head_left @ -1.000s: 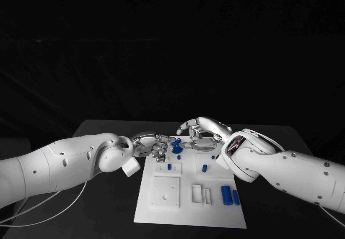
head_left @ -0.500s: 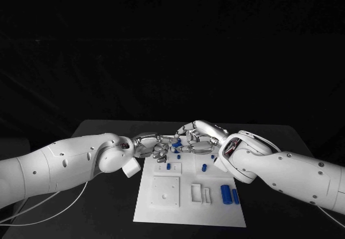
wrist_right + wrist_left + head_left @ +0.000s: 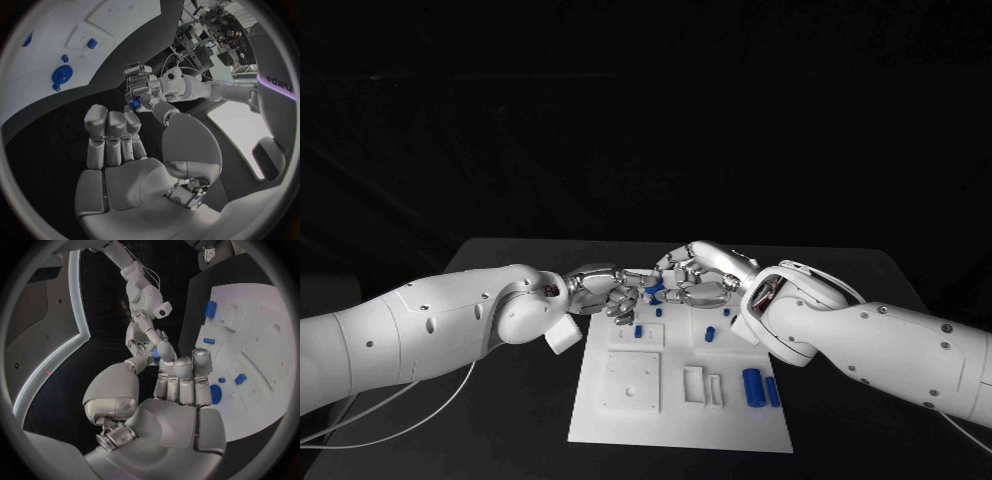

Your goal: Assemble the parts on the task board

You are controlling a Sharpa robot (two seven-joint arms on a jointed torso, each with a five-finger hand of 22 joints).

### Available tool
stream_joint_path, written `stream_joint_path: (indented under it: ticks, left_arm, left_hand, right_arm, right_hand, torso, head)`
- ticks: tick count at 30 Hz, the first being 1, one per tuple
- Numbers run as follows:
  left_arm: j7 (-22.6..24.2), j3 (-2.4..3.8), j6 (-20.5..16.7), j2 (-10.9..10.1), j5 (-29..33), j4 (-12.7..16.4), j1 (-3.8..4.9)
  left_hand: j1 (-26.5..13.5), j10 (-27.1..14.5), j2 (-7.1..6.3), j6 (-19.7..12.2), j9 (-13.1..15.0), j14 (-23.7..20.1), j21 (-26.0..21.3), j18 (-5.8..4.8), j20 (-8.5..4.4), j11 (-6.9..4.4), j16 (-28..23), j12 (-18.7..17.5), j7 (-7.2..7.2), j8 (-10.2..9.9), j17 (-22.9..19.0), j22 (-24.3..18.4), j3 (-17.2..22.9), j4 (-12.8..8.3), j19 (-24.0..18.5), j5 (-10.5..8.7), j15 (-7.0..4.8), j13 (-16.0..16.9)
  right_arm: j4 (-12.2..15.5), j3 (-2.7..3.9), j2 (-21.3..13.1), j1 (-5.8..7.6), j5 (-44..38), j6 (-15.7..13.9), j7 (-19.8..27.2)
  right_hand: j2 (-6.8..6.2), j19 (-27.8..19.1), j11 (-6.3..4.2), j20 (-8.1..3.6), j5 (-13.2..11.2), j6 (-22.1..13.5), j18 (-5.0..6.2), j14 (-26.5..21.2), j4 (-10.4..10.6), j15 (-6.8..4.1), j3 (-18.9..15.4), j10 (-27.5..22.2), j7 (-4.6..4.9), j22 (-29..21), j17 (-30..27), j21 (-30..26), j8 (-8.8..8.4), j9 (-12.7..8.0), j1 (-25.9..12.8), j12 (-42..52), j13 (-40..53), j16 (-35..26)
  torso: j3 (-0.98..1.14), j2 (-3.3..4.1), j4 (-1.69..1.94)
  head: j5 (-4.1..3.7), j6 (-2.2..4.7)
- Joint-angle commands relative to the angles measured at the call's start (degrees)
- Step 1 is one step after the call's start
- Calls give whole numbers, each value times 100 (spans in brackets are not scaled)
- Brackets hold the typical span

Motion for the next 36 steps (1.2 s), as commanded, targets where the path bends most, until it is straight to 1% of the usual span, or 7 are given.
stream_joint_path:
  ticks: [1,6,13,23,28,35,36]
  left_arm:
    - [87,4,71,8,-56,6,3]
    - [87,4,34,12,-56,3,3]
    - [100,4,-25,13,-34,7,3]
    - [83,4,-172,14,67,2,4]
    - [37,3,-319,9,99,4,4]
    - [4,3,-449,11,99,2,4]
    - [4,3,-460,11,99,3,4]
  left_hand:
    - [60,1,-15,32,0,-55,-13,-46,-729,-29,35,16,-5,-21,4,91,1153,-1185,-25,22,-105,-9]
    - [60,0,-16,33,0,-56,-14,-47,-729,-28,34,15,-4,-26,3,90,1152,-1181,-24,21,-106,-11]
    - [58,-2,-21,32,-2,-62,-15,-50,-729,-25,29,13,0,-50,0,89,1147,-1162,-23,4,-103,-17]
    - [62,-1,-26,27,-15,-66,-19,-55,-732,-16,27,11,10,-126,-7,87,1135,-1119,-23,-73,-95,-32]
    - [69,2,-57,3,-125,-66,-14,-56,-740,10,29,11,38,-316,-14,92,1113,-1075,-25,-216,-71,-54]
    - [104,1,-142,-27,-249,-63,-7,-51,-748,28,29,11,61,-466,-20,95,1099,-1099,-23,-339,-55,-66]
    - [190,-3,-238,-38,-283,-59,-1,-40,-758,31,29,12,68,-504,-21,97,1114,-1199,-20,-361,-53,-69]
  right_arm:
    - [14,-2,2,-4,5,149,110]
    - [21,-5,11,-5,-30,200,130]
    - [19,-15,20,-12,-132,187,93]
    - [74,-22,18,-27,-384,60,-123]
    - [97,-22,11,-38,-439,-6,-202]
    - [117,-23,19,-50,-500,-60,-327]
    - [119,-23,21,-51,-507,-77,-345]
  right_hand:
    - [68,-28,-29,-16,-141,303,586,3,41,-80,130,-57,95,98,5,-21,61,38,-6,28,-8,-26]
    - [108,-31,-66,-15,-383,421,586,3,75,-120,291,-36,54,105,10,-6,105,56,-1,43,-3,-29]
    - [147,-38,-103,-11,-580,524,586,5,60,-154,389,-3,16,110,18,15,143,75,-11,77,17,-29]
    - [134,-11,-159,-16,-640,675,586,30,-30,-206,372,165,-43,107,30,50,223,131,-39,219,104,-15]
    - [132,5,-188,-17,-663,743,586,42,-51,-234,353,310,-74,101,34,60,264,170,-75,334,177,-14]
    - [114,18,-207,-19,-676,789,586,47,-50,-251,320,416,-95,97,36,65,293,200,-126,426,239,-13]
    - [93,24,-212,-19,-659,807,586,49,-44,-258,284,454,-104,96,37,68,305,214,-169,460,263,-13]
  torso:
    - [1,0,1]
    - [1,2,1]
    - [0,0,4]
    - [-1,-2,3]
    - [-2,-1,1]
    - [-2,-1,3]
    - [-1,-1,2]
  head:
    - [-2,-11]
    - [0,-21]
    - [1,-33]
    - [2,-40]
    - [4,-39]
    - [1,-45]
    - [1,-44]
